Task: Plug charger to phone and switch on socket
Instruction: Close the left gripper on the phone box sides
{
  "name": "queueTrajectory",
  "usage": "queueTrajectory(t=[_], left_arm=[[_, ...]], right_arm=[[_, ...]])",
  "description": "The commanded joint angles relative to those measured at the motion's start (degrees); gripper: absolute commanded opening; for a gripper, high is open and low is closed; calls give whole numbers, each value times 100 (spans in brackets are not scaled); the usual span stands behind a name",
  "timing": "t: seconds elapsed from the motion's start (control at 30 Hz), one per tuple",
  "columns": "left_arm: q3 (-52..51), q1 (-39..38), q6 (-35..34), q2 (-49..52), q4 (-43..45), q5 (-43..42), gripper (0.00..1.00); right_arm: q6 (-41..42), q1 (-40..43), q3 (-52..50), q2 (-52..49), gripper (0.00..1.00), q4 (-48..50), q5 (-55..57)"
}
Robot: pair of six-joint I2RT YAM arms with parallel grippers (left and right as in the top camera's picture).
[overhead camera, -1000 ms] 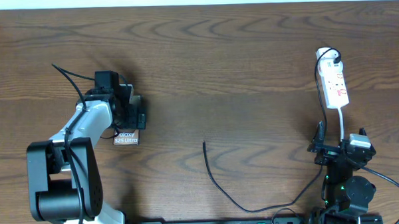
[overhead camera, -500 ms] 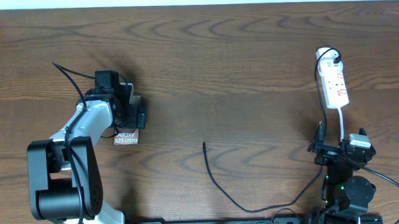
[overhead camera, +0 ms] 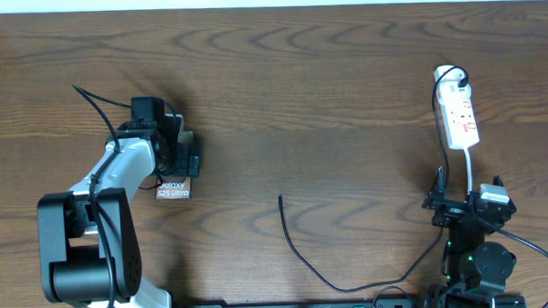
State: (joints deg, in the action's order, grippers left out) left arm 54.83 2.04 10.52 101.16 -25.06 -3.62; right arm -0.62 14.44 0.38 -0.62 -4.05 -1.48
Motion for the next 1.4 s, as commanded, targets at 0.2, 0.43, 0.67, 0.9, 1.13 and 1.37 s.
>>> queueTrajectory(t=[0.2,0.43,0.67,0.9,1.13,1.37], left_arm=[[-28,-13,59,184,-31,271,98],[-31,-13,33,184,-44,260,99],[-31,-13,-9,184,-140,258,99],[-42,-13,-4,184,-138,-127,99],[-42,-11,-4,184,-140,-125,99],[-42,-11,-4,184,-140,103,99]], right_arm=[[59,15,-7,33,99,-26,46],[59,15,-7,33,99,-26,46],[59,15,-7,33,99,-26,46],[59,15,-7,33,99,-26,46],[57,15,-7,33,99,-26,46],[59,15,-7,33,99,-26,46]])
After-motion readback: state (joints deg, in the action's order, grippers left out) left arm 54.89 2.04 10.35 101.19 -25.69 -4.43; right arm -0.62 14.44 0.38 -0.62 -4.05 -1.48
